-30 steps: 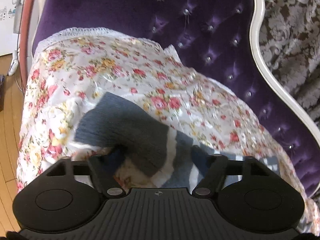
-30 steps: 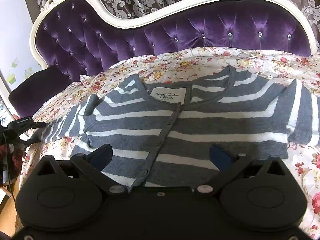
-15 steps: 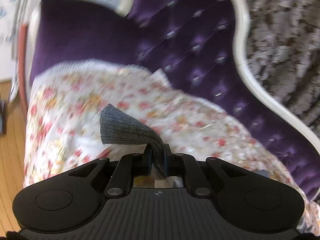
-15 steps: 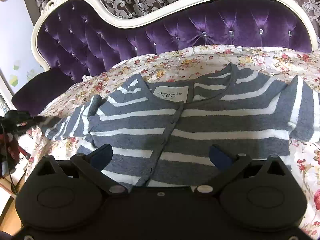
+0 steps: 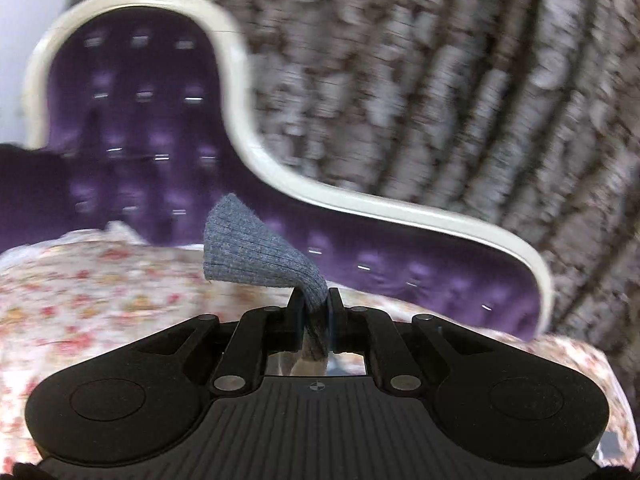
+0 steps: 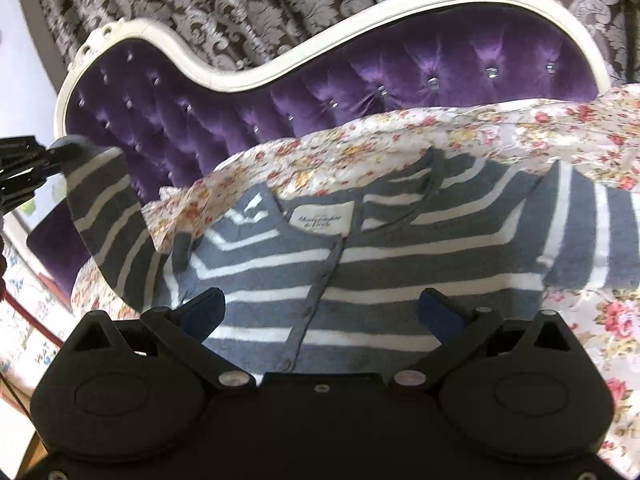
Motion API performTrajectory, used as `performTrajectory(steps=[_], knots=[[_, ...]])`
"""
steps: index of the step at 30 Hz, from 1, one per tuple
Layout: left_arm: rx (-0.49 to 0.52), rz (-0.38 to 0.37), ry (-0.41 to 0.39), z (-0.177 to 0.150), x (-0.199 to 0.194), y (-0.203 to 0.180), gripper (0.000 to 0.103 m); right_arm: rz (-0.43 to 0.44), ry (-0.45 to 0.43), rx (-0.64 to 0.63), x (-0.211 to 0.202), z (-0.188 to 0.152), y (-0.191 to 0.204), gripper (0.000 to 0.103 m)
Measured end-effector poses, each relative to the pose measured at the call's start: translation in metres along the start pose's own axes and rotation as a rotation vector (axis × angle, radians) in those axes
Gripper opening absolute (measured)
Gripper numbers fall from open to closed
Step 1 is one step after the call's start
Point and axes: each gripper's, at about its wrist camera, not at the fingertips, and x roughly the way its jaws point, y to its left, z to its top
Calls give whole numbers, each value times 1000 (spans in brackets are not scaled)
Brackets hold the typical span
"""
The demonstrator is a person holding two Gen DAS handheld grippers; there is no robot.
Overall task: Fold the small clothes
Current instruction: 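Lift the cuff with the left gripper and fold the sleeve across the body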
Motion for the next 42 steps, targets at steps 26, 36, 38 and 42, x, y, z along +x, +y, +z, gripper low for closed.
performTrajectory(steps=[26,36,38,42], knots=[[302,-196,343,-121,30,-92,44,-64,-91,187,-19,23,-47,102],[389,-159,479,-175,-23,-56,45,-66,-69,158,-17,19,-43,102],[369,-148,516,-184,-30,-46,45,-69,-64,151,-16,18,-42,102],[353,-86,563,-196,-45,-26,45,-75,-54,137,-13,16,-39,102]])
